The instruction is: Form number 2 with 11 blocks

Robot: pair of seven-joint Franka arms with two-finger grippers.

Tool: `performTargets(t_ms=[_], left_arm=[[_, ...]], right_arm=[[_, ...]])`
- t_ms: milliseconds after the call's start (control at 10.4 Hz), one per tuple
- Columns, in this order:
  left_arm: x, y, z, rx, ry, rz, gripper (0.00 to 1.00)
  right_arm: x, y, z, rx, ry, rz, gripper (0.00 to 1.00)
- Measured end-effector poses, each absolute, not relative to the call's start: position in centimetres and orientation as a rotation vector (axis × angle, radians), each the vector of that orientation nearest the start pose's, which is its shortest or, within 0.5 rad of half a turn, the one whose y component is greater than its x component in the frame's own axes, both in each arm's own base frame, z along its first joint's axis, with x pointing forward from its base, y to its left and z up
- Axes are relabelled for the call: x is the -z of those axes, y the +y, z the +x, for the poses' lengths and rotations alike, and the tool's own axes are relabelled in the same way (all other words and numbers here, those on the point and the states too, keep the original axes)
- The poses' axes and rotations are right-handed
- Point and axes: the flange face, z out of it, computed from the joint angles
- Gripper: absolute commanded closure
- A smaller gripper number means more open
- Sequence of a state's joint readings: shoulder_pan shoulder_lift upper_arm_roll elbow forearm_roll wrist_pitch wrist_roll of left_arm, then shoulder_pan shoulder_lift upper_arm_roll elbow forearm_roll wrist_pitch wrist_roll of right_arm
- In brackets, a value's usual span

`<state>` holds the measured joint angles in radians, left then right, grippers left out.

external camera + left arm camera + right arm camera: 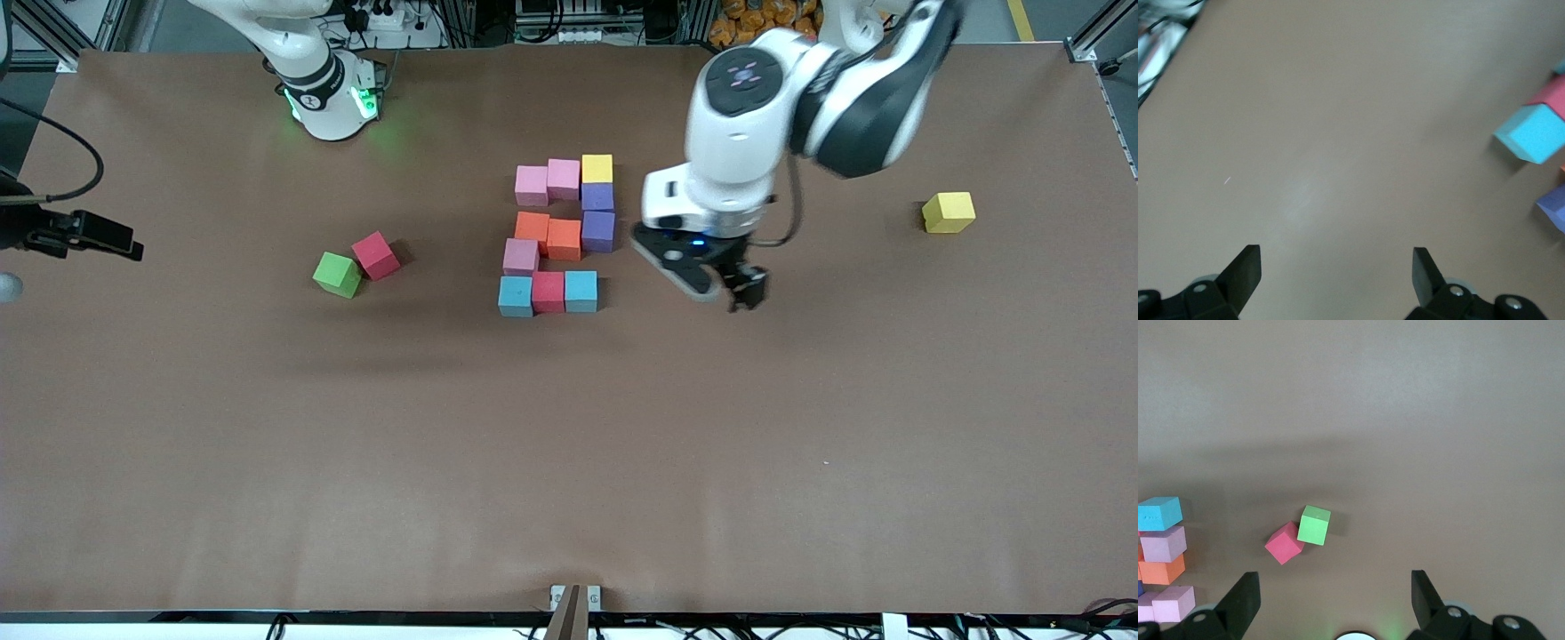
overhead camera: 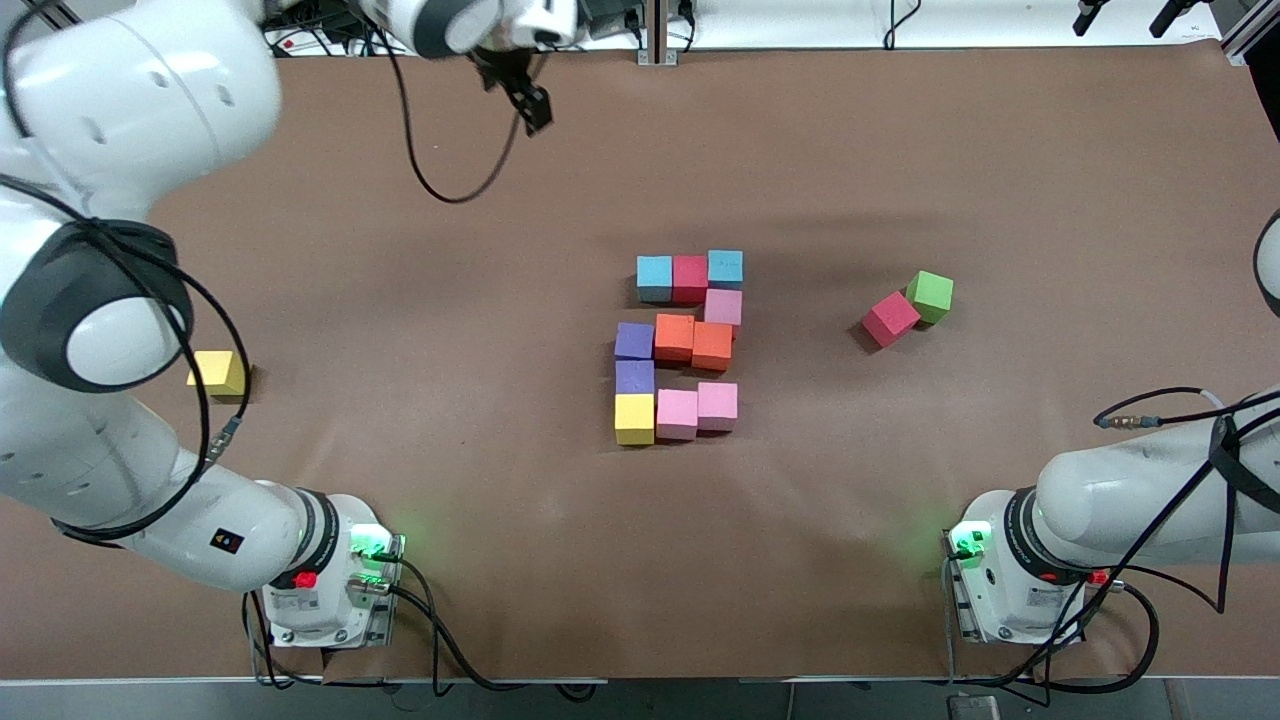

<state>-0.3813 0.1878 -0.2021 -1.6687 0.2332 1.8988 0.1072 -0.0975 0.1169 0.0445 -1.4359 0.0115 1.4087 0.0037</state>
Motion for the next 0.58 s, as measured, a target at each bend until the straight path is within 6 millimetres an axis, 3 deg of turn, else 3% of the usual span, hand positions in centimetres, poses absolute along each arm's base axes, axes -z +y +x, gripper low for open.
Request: performTargets(t_ms=[288,576], left_arm=[[-55.0,-23.6,56.8,0.07,0.761,-2.894,0.0],[-57.7,-18.8,57.5,0.015,0.475,-2.975,0.0]], right_arm=[[-60.9,-3.2,56.4,-0.226,-0.05,-3.108,0.0],[-60.7,-3.3,56.5,-0.21,-0.074,-3.107,0.0]])
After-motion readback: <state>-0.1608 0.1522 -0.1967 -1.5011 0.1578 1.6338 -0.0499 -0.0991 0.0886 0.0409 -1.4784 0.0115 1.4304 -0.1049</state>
